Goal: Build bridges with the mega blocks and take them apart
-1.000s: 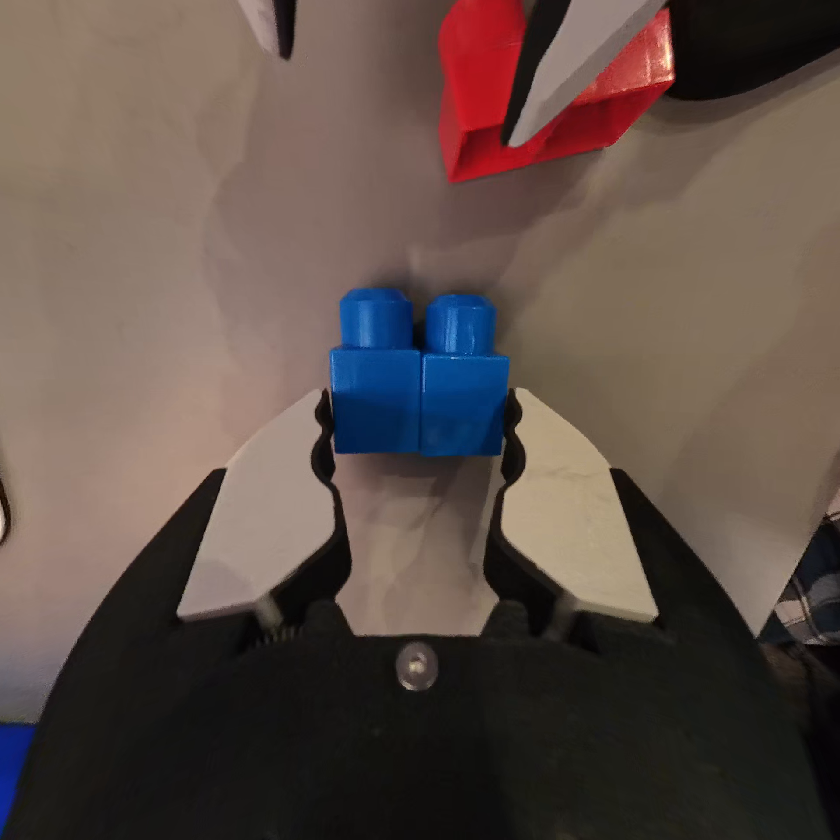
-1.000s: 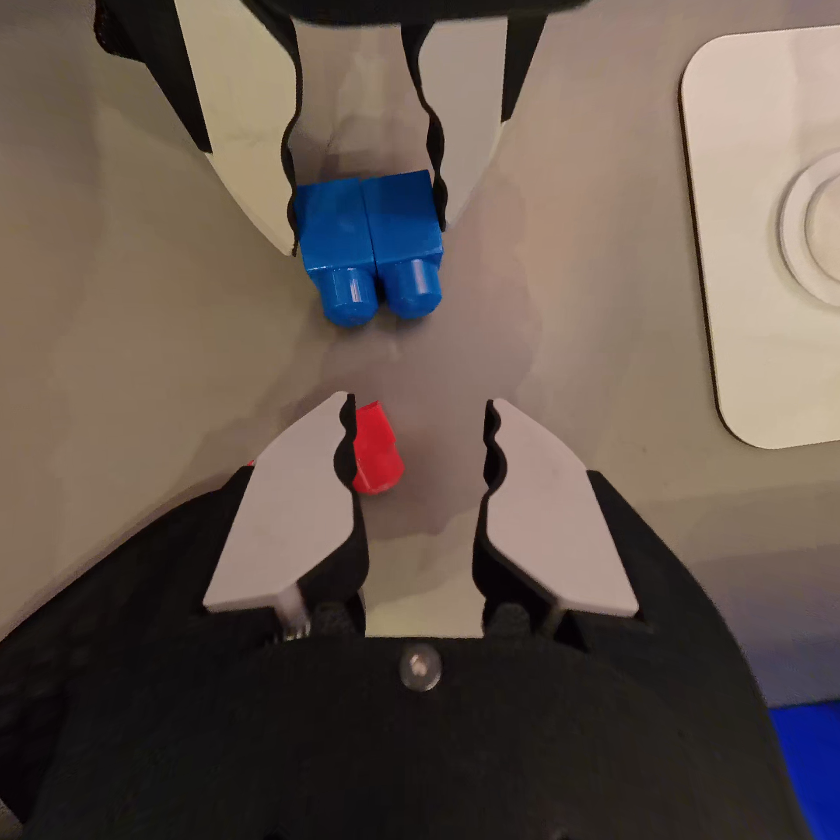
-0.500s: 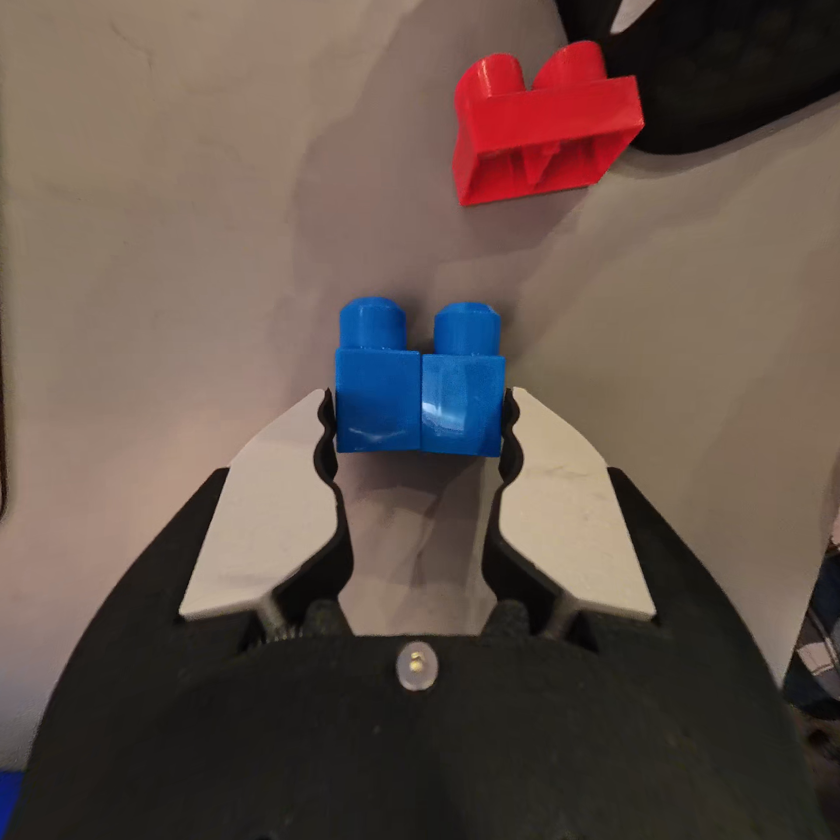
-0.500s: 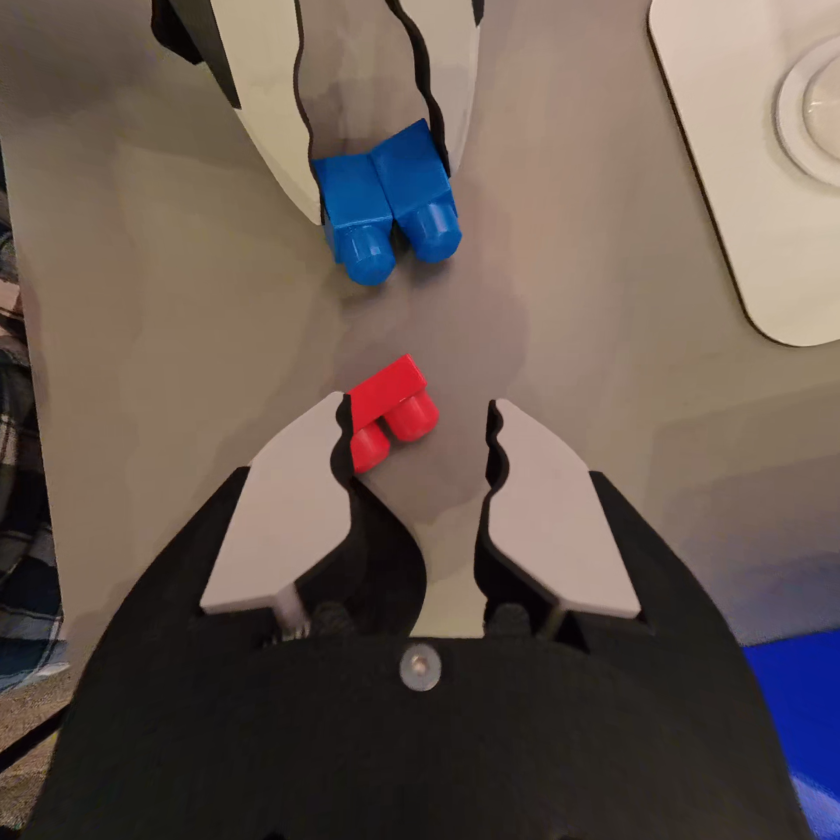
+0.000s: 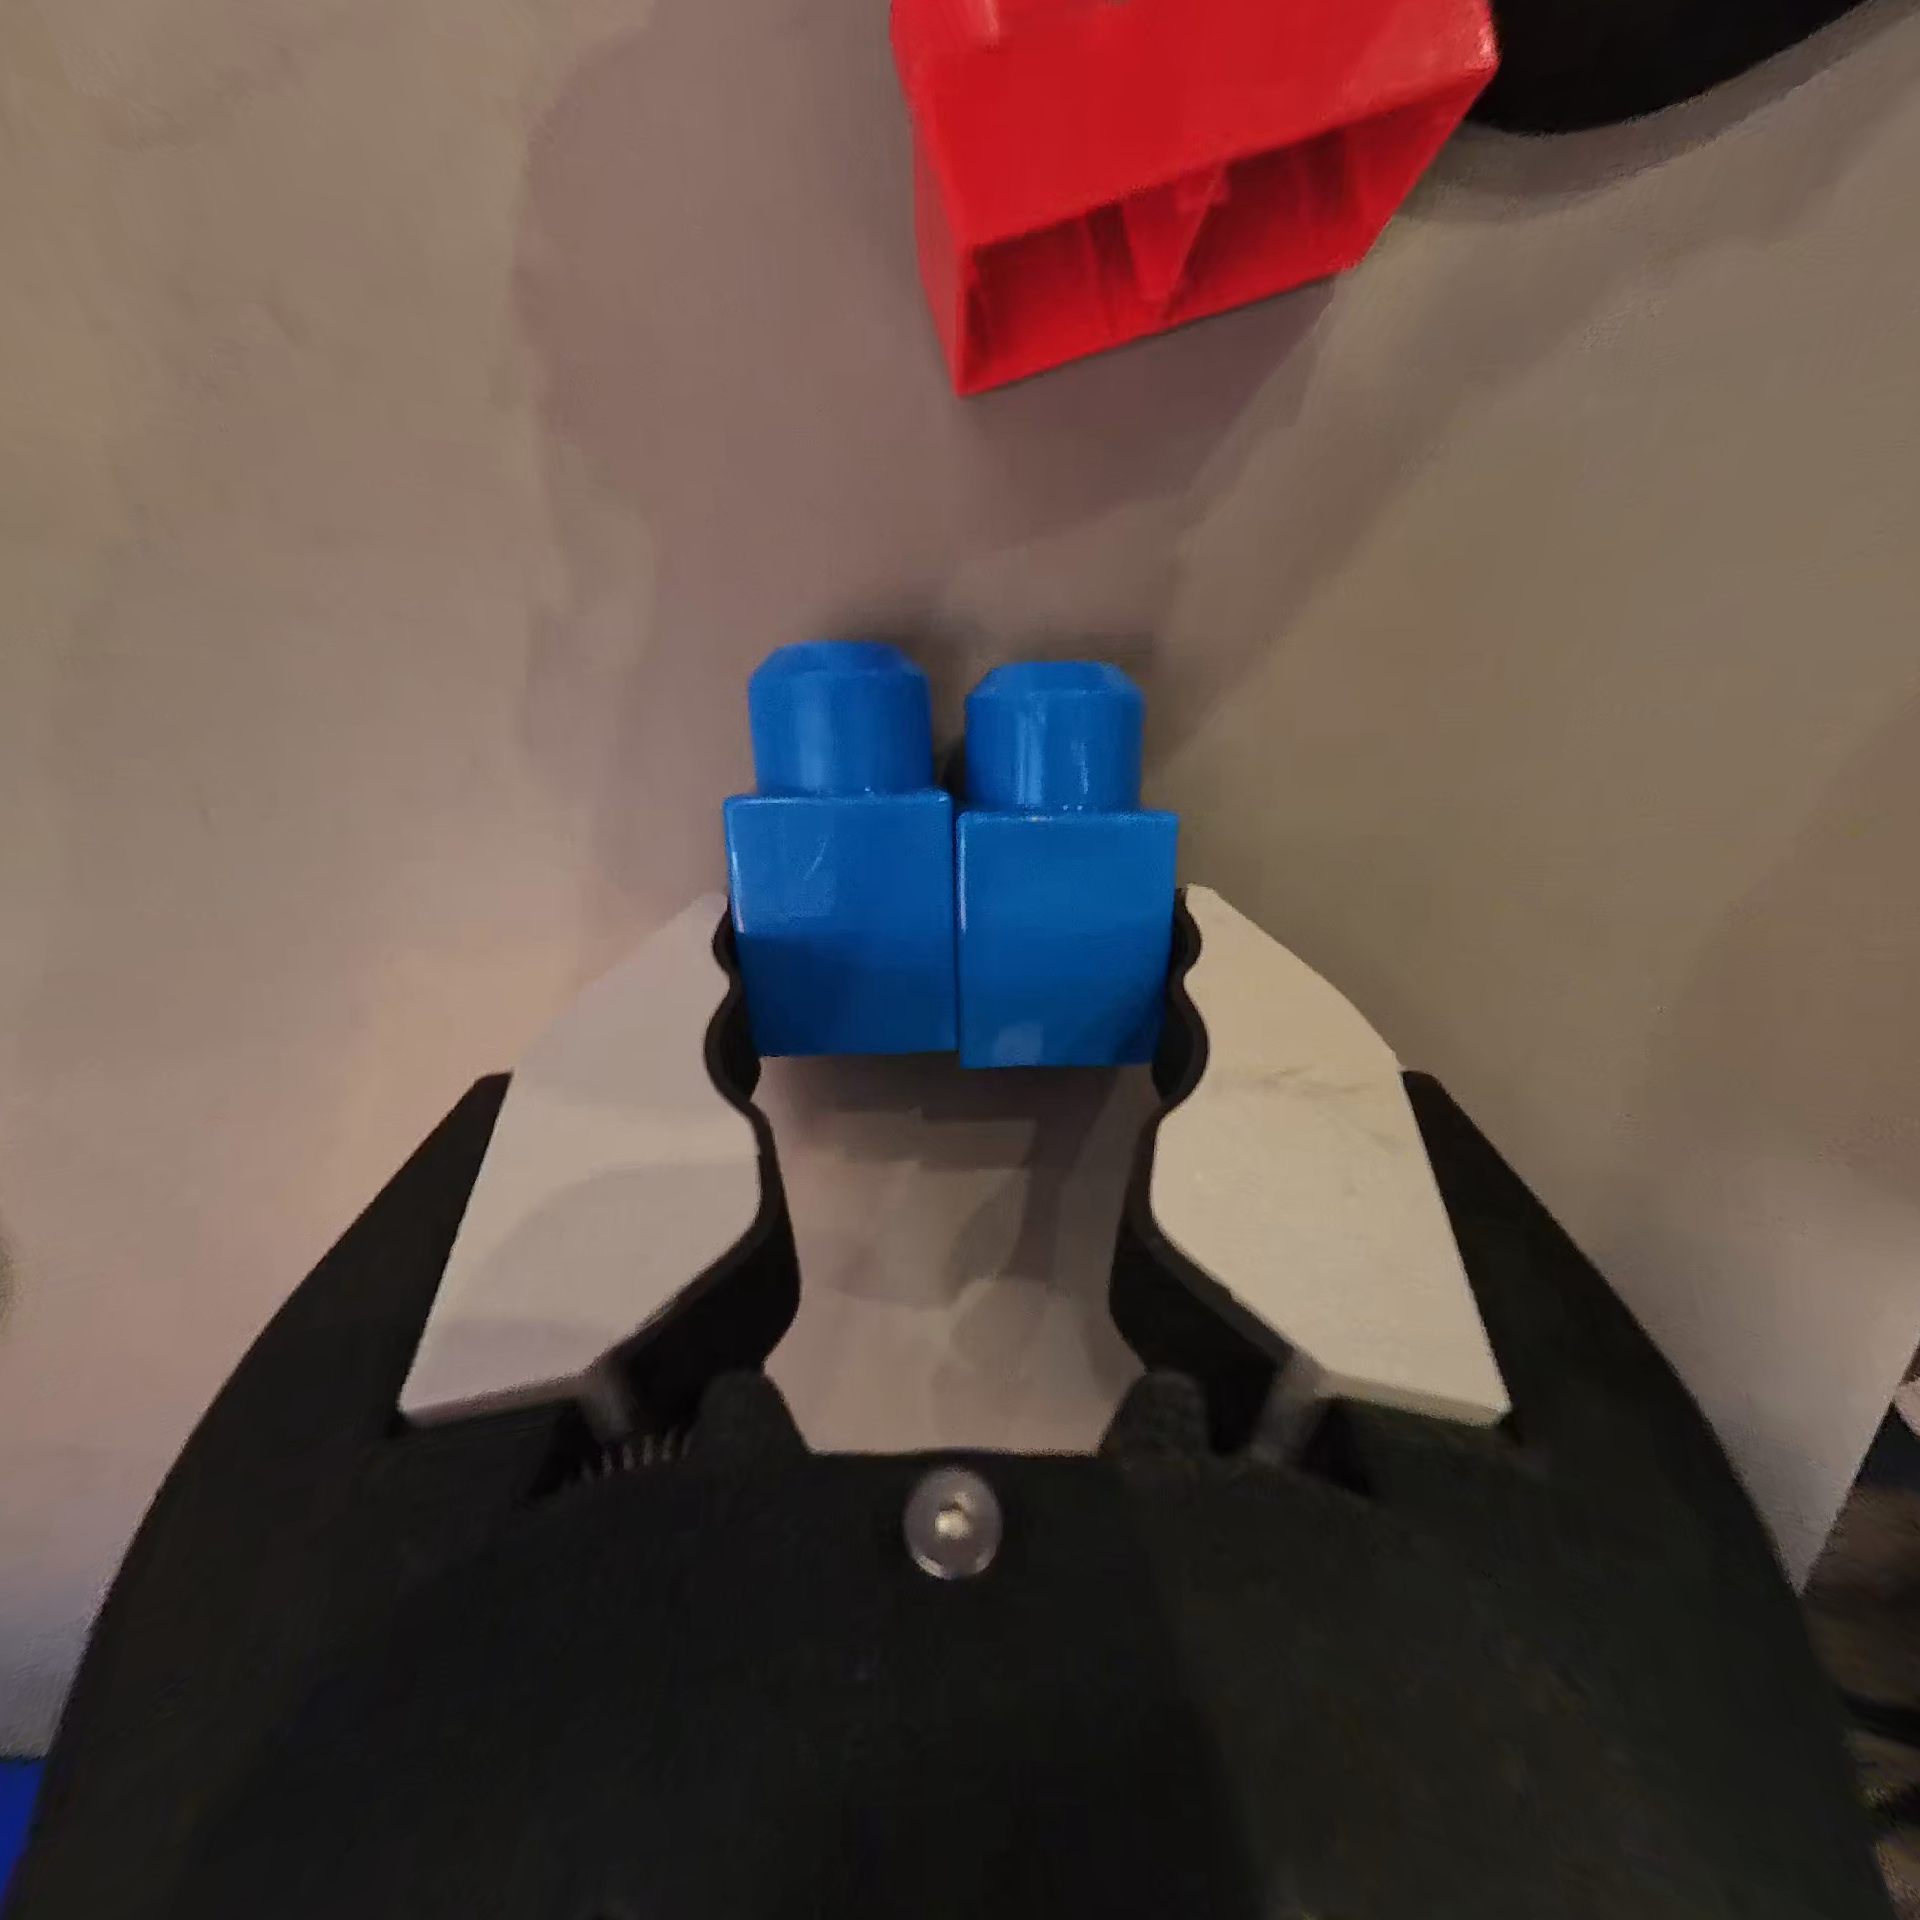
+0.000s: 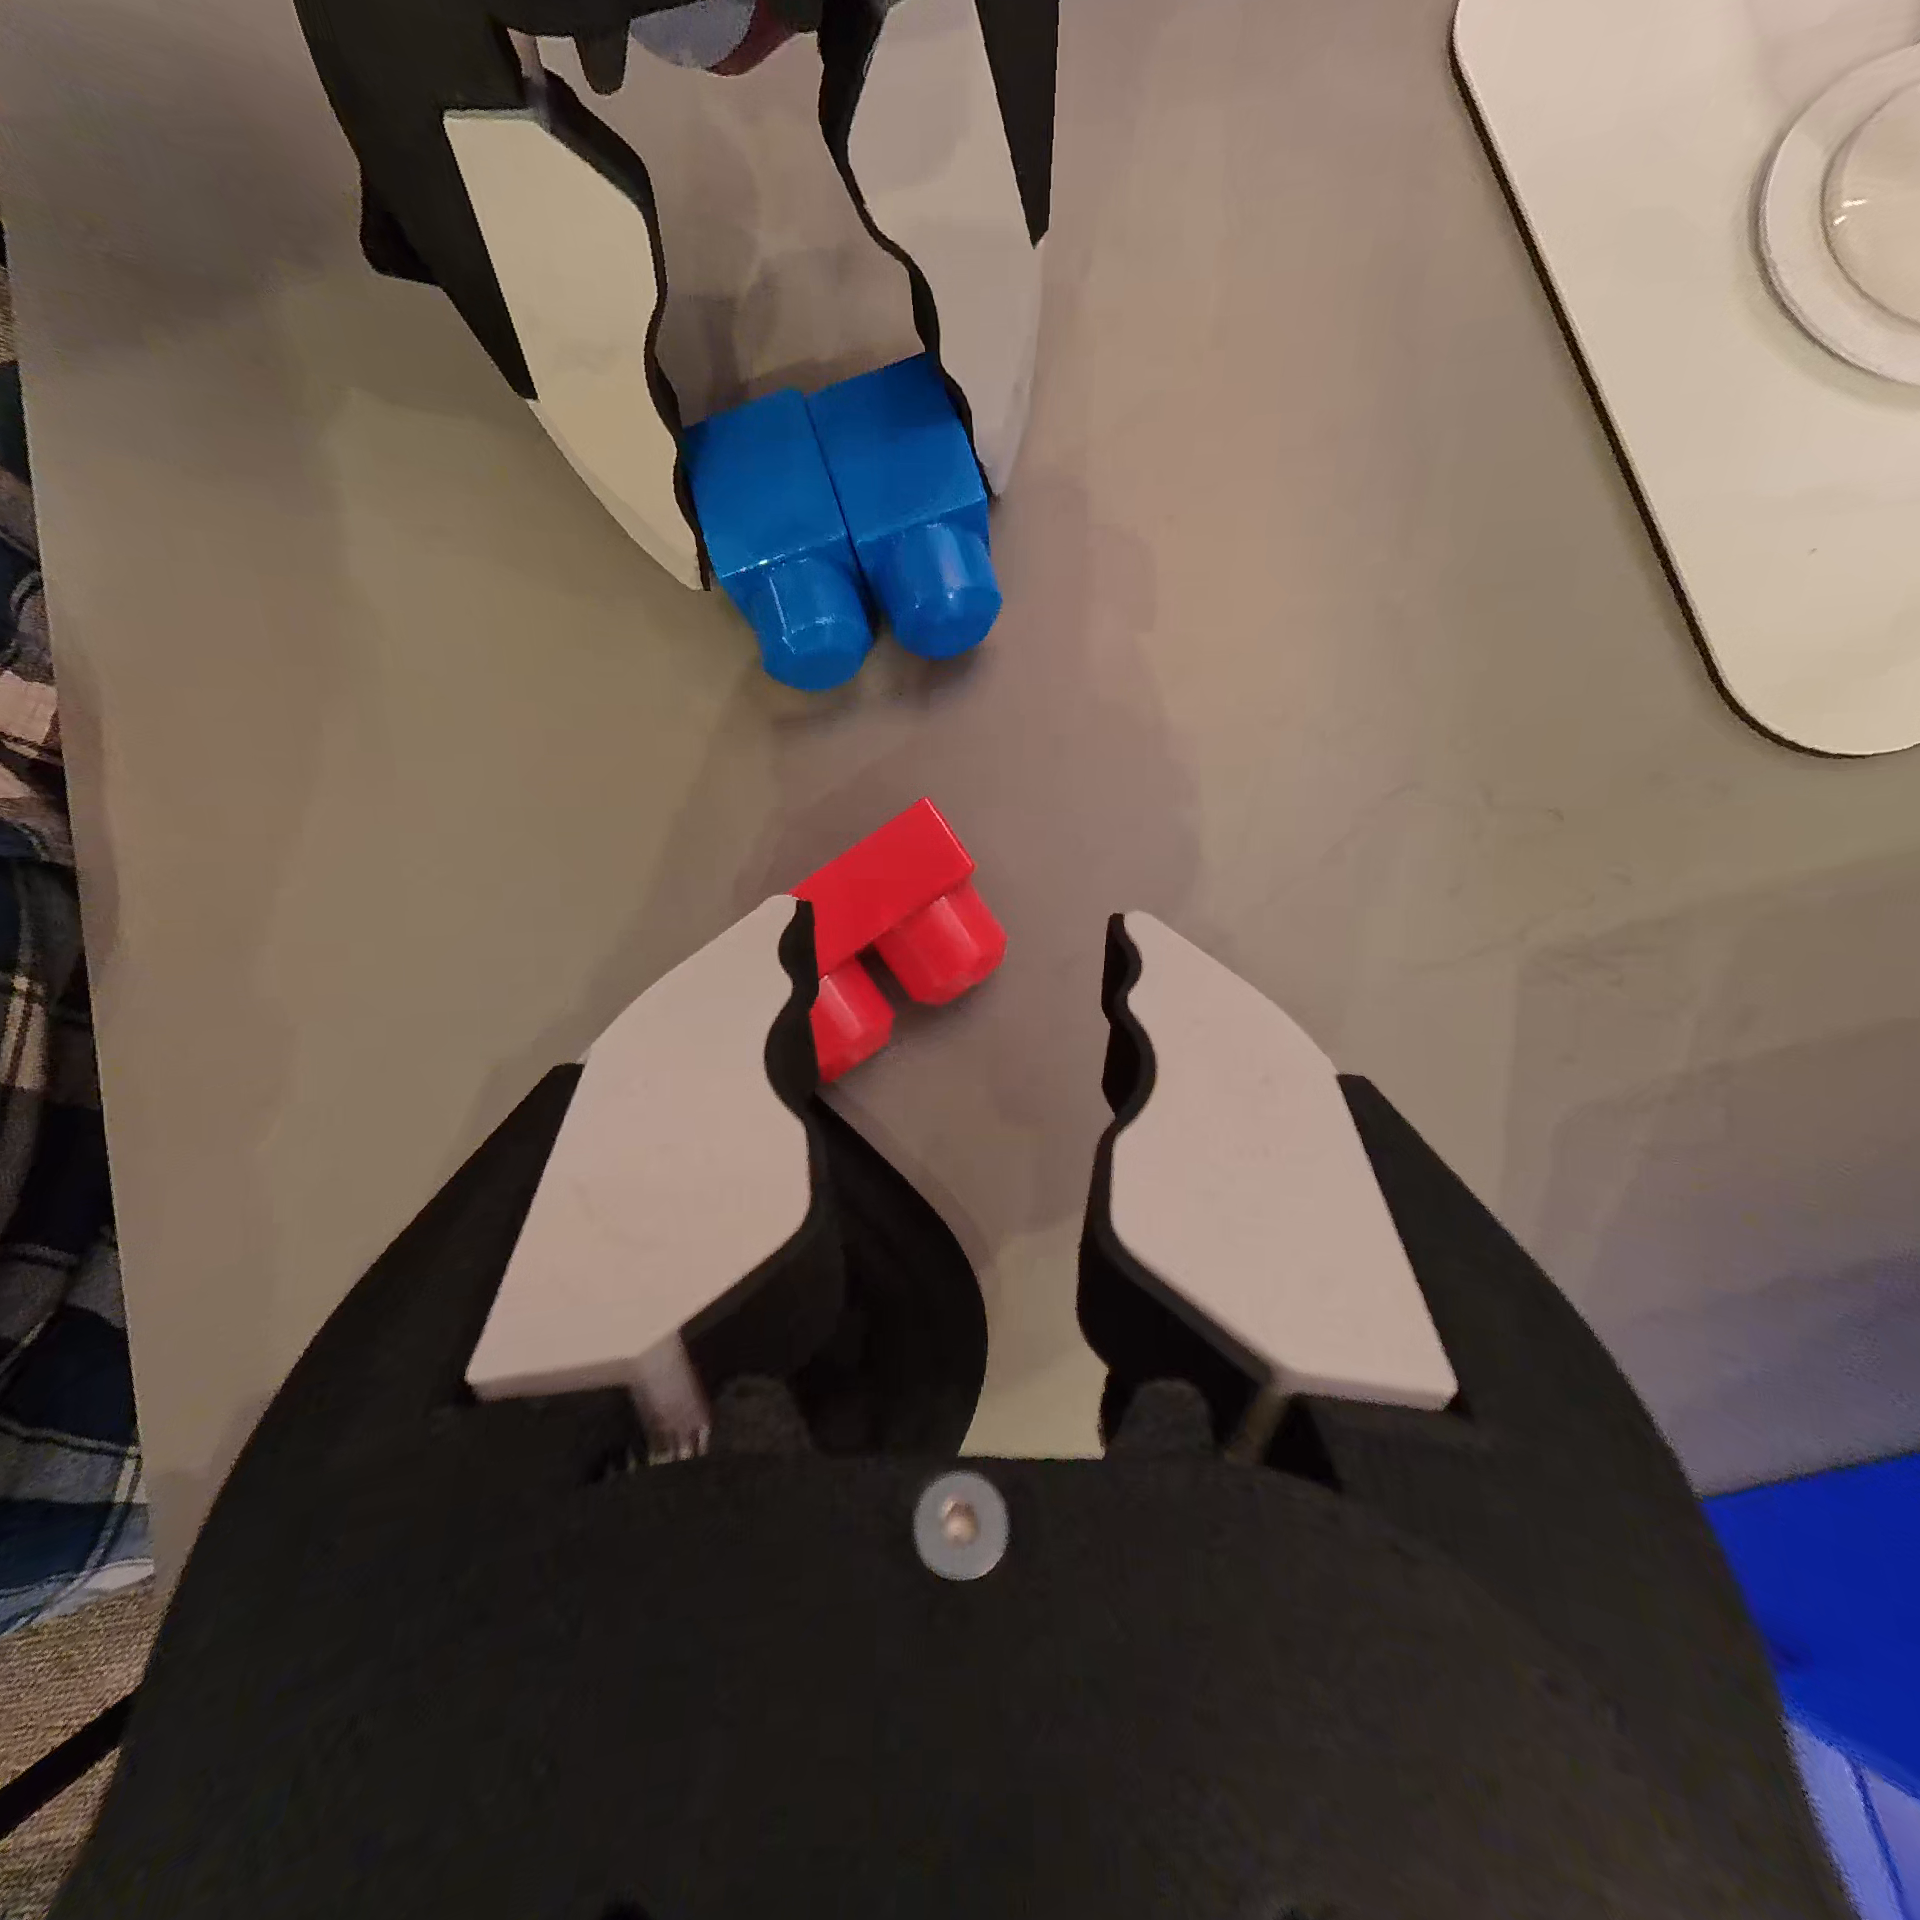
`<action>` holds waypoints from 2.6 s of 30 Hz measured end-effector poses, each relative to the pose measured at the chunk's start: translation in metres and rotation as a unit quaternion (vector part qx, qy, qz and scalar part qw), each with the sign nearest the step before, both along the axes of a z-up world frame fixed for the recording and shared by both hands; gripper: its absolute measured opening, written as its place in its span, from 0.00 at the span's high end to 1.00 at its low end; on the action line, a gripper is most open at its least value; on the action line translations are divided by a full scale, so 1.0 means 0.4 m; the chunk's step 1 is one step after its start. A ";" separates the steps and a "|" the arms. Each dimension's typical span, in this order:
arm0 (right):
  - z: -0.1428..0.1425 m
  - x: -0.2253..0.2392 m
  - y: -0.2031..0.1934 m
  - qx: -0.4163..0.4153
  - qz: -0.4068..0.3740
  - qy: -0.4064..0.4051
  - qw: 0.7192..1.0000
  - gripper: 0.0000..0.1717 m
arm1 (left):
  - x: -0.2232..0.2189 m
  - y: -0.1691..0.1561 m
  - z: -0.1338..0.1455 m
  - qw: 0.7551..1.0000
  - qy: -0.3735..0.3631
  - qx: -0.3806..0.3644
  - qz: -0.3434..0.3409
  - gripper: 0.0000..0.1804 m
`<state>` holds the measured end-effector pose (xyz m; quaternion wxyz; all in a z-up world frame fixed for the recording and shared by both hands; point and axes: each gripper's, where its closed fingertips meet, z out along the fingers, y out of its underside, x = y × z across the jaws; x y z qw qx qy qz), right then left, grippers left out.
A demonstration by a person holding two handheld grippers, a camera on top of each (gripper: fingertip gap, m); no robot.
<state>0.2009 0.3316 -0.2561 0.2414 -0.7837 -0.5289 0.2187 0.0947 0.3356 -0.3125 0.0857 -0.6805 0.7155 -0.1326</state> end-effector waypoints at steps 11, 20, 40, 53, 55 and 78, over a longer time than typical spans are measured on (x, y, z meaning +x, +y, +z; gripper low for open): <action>-0.011 -0.004 -0.062 -0.080 -0.035 0.015 0.996 0.61 | 0.008 0.042 0.050 0.990 -0.126 0.024 0.052 0.59; -0.092 -0.005 -0.061 -0.011 0.108 -0.013 0.994 0.50 | 0.056 0.070 0.157 0.929 -0.349 -0.082 0.091 0.59; 0.078 -0.079 0.108 0.158 0.103 -0.118 0.975 0.58 | 0.090 0.097 0.165 0.957 -0.262 0.112 0.058 0.59; 0.104 -0.100 0.116 0.170 0.103 -0.123 0.972 0.59 | 0.103 0.108 0.180 0.955 -0.248 0.151 0.062 0.59; 0.110 -0.104 0.117 0.185 0.105 -0.127 0.969 0.59 | 0.105 0.109 0.182 0.954 -0.246 0.160 0.061 0.59; 0.340 -0.154 0.087 0.460 0.132 0.080 0.874 0.25 | 0.127 0.026 0.446 0.737 -0.600 -0.303 0.062 0.59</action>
